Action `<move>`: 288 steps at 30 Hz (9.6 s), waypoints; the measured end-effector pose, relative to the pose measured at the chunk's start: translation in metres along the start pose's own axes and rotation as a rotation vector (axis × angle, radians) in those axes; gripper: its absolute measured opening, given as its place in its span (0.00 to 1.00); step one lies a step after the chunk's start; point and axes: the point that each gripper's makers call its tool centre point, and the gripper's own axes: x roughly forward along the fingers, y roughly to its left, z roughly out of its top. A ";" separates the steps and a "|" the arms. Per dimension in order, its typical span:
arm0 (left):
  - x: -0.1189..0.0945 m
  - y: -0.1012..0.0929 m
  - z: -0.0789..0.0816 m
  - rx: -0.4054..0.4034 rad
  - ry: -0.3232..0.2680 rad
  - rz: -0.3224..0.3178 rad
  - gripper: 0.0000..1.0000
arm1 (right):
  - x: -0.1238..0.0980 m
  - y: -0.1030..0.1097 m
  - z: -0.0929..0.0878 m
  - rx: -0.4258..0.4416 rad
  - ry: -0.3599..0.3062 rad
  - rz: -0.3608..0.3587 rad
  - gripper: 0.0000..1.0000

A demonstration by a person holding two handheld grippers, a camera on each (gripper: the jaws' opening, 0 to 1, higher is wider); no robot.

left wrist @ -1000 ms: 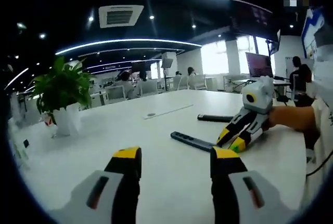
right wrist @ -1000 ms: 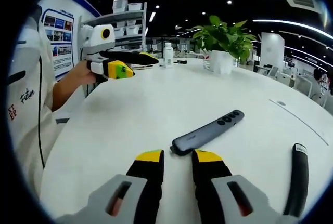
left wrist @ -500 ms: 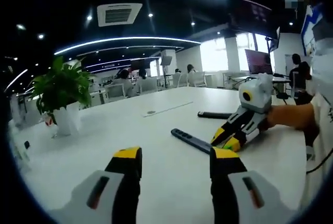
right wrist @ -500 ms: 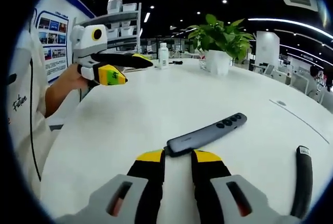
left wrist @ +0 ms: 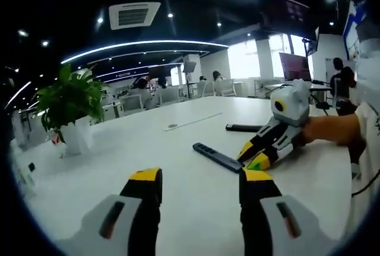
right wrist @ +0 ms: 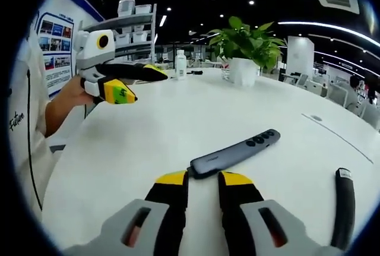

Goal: Pflip the remote and laser pointer to the front side, press the buttons, and align them neatly on the table

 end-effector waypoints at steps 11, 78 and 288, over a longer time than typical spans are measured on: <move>-0.002 0.002 -0.002 0.000 0.008 0.009 0.53 | 0.000 -0.007 0.003 0.007 -0.015 -0.032 0.25; 0.062 -0.025 0.013 -0.136 -0.050 -0.261 0.53 | -0.197 -0.062 0.019 -0.071 -0.072 -0.722 0.36; 0.083 -0.018 0.075 0.109 -0.021 -0.224 0.49 | -0.139 -0.113 -0.070 0.232 -0.061 -0.520 0.30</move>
